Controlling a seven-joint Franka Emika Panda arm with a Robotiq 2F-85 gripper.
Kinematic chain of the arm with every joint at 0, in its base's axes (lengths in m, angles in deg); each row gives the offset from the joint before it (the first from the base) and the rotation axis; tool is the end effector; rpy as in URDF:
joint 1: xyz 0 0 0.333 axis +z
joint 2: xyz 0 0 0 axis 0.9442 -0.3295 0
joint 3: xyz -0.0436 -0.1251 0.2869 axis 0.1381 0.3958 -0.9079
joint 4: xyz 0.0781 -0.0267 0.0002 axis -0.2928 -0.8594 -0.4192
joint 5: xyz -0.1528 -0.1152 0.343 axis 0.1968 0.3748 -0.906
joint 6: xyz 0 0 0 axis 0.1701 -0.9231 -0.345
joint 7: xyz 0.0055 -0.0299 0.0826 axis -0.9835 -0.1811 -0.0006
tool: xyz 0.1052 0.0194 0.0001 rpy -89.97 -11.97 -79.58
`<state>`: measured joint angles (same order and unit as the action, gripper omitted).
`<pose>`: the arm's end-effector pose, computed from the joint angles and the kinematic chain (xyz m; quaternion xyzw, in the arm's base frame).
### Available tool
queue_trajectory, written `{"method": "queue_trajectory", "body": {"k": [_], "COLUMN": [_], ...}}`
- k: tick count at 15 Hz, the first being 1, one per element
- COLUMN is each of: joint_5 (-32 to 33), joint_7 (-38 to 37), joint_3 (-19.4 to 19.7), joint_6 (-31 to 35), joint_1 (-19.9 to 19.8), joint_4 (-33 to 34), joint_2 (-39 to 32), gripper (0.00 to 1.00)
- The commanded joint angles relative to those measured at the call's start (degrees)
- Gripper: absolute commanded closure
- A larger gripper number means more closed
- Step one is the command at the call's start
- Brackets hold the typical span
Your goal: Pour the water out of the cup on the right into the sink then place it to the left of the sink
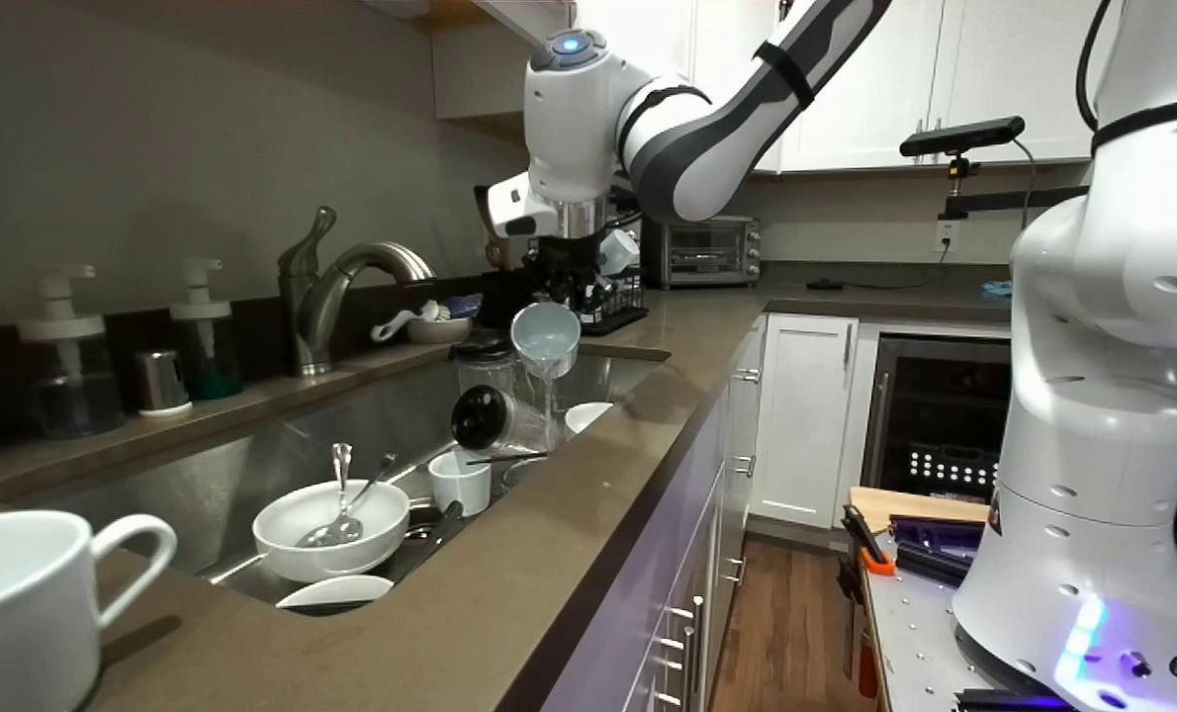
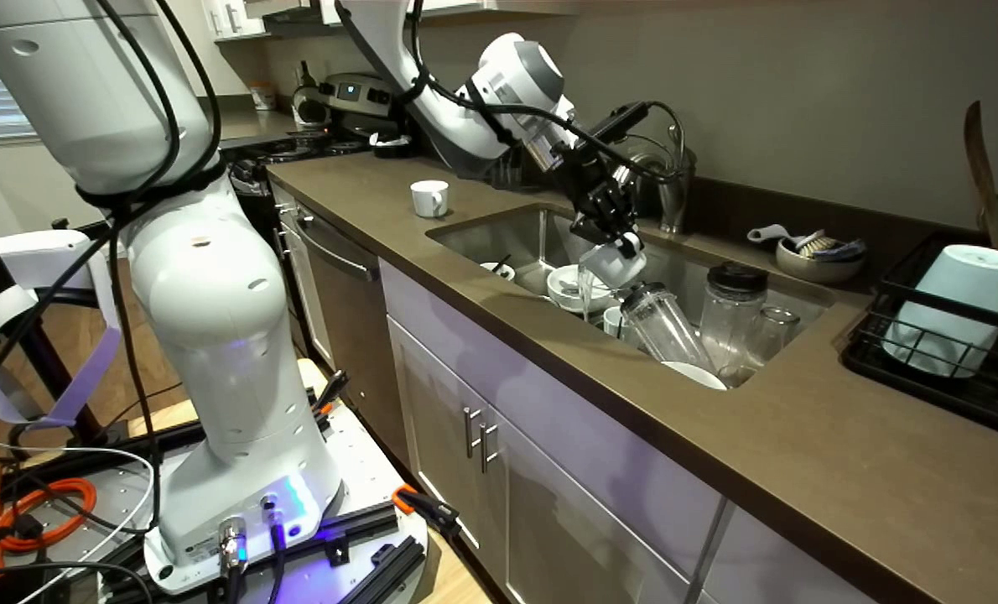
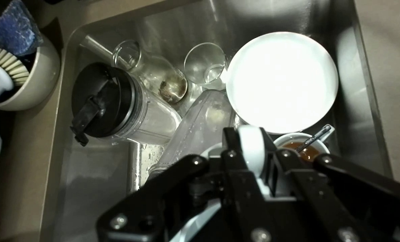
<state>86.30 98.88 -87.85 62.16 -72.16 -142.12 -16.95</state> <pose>0.4844 -0.0341 0.3758 0.7123 0.6049 -0.0874 0.3452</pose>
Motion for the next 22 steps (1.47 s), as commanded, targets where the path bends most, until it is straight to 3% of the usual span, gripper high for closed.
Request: {"method": "queue_trajectory", "body": {"k": [1, 2, 6, 15, 21, 22], "joint_5": [-0.1, -0.1, 4.2, 21.3, 36.7, 32.5], "joint_7": [0.1, 0.1, 0.2, 0.9, -1.5, -0.2], "joint_3": [0.3, 0.3, -2.1, -9.3, -10.7, -10.2], "joint_6": [-0.1, -0.1, -3.3, -16.9, -22.3, -19.6], "joint_1": [0.3, 0.3, 1.9, 8.5, 9.9, 9.6], "joint_4": [0.0, 0.0, 1.1, 4.0, 4.6, 3.6], "joint_2": [0.0, 0.0, -0.8, -4.1, -6.1, -5.6], "gripper": [0.84, 0.95, 0.95, 0.95, 0.95, 0.84]}}
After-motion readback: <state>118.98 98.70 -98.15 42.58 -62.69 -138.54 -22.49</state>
